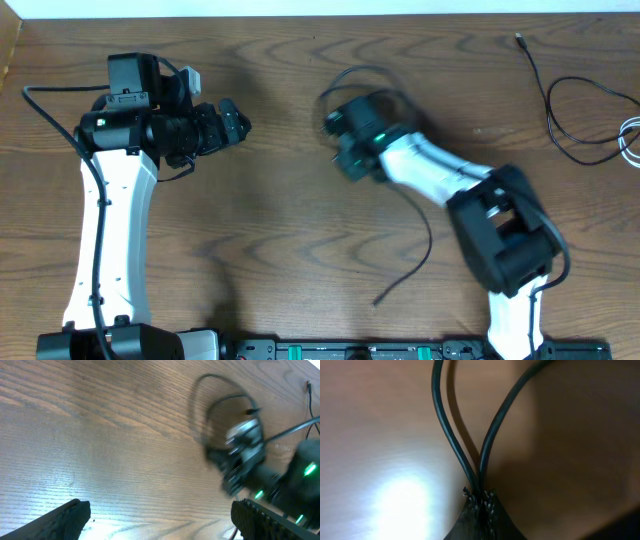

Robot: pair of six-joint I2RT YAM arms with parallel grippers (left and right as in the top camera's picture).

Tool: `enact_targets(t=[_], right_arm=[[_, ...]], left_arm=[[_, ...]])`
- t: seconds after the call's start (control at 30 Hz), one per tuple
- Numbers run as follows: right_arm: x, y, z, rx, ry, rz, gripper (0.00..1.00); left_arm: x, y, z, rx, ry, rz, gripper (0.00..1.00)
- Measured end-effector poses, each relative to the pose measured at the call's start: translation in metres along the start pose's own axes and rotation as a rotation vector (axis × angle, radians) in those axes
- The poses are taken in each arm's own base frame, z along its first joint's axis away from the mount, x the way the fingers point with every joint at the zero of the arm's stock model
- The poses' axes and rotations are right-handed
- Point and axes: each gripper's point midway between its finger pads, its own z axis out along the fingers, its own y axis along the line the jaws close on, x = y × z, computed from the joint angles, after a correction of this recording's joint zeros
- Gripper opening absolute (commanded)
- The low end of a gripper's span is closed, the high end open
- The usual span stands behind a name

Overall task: Untangle cables
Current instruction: 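Carry the black cable loop to the upper right with the right gripper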

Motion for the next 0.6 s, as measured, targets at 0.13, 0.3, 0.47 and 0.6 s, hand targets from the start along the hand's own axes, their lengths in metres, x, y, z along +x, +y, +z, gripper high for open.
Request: enact_targets(t=[0.13,0.3,0.47,0.6], right_arm=[[0.0,-0.08,0.003,0.087,-0.048,0.129,0.01],[0.003,-0.161,0.003,0.136,-0.148,0.244,0.01],[0.0,-0.209,0.004,0.2,-0.246,0.272,0.01],[0.001,-0.239,0.005,0.237,-0.303,0.293,0.01]], left_arm=[[0.0,0.0,0.0,0.0,0.0,0.0,0.97],[0.0,0.0,0.0,0.0,0.0,0.0,0.96],[0.0,0.0,0.0,-0.001,0.001,0.0,0.96],[0.0,0.0,0.0,0.0,0.0,0.0,0.96]])
